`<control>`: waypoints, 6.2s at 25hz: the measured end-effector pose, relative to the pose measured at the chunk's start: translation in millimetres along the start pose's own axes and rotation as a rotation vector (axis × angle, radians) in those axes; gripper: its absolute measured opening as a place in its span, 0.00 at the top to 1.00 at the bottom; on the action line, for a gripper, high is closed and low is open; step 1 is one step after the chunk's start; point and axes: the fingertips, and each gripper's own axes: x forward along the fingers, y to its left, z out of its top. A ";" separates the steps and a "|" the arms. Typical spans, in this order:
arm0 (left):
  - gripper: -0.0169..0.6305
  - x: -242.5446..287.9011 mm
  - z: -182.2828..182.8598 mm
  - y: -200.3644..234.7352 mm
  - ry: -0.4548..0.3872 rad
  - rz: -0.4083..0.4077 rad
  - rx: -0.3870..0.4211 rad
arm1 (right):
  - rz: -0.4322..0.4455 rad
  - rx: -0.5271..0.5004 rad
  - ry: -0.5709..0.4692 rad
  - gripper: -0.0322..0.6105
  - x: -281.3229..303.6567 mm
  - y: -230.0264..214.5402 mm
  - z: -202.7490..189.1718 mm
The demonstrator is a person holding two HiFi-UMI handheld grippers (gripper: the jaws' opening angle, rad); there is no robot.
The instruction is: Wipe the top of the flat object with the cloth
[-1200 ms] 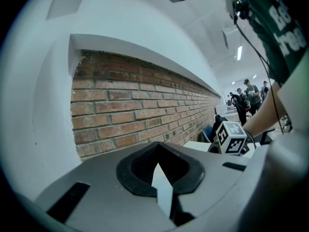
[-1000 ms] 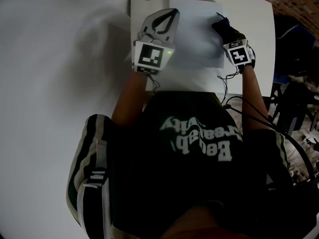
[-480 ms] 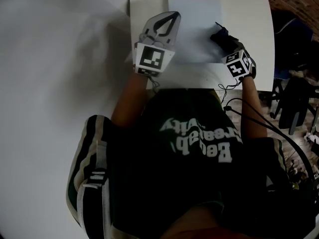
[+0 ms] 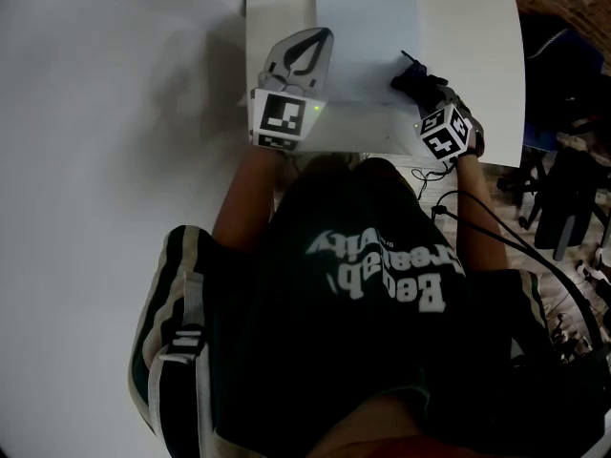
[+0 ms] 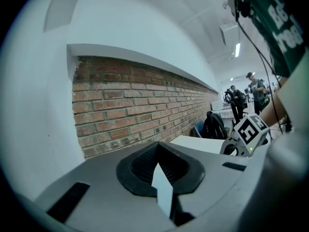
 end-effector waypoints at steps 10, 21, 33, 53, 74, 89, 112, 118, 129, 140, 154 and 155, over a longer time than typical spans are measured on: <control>0.98 -22.4 -2.9 -37.5 -0.014 0.059 -0.017 | 0.041 -0.111 -0.015 0.85 -10.2 20.0 -19.1; 0.98 -40.2 -0.3 -36.1 -0.004 0.096 -0.019 | 0.014 -0.187 -0.018 0.85 -16.8 19.4 -1.3; 0.98 -49.9 -19.8 2.6 -0.023 0.072 -0.035 | 0.045 -0.230 0.004 0.85 7.1 61.0 44.6; 0.98 -83.9 -43.5 82.0 -0.054 0.033 -0.067 | 0.132 -0.331 0.007 0.85 44.2 142.6 157.9; 0.98 -32.1 -43.7 110.8 -0.003 0.150 -0.082 | 0.073 -0.341 -0.021 0.85 119.5 24.7 222.7; 0.98 -14.2 -49.6 127.8 0.045 0.218 -0.116 | -0.023 -0.332 -0.081 0.85 162.3 -49.3 280.9; 0.98 38.7 -26.9 103.8 0.028 0.101 -0.100 | -0.111 -0.168 0.068 0.85 123.1 -150.8 144.7; 0.98 41.0 -25.5 100.9 0.020 0.080 -0.096 | -0.125 -0.179 0.081 0.85 120.7 -151.3 144.7; 0.98 37.7 -23.8 99.1 -0.011 0.056 -0.095 | -0.027 -0.212 0.128 0.85 99.2 -105.6 118.5; 0.98 28.4 -24.1 83.0 -0.023 0.020 -0.091 | 0.025 -0.194 0.165 0.85 61.7 -41.9 80.3; 0.98 12.3 -15.8 67.6 -0.037 -0.007 -0.080 | 0.140 -0.218 0.247 0.85 24.8 26.1 48.7; 0.98 11.1 -15.0 67.4 -0.037 -0.006 -0.079 | 0.135 -0.225 0.254 0.85 24.2 26.1 48.8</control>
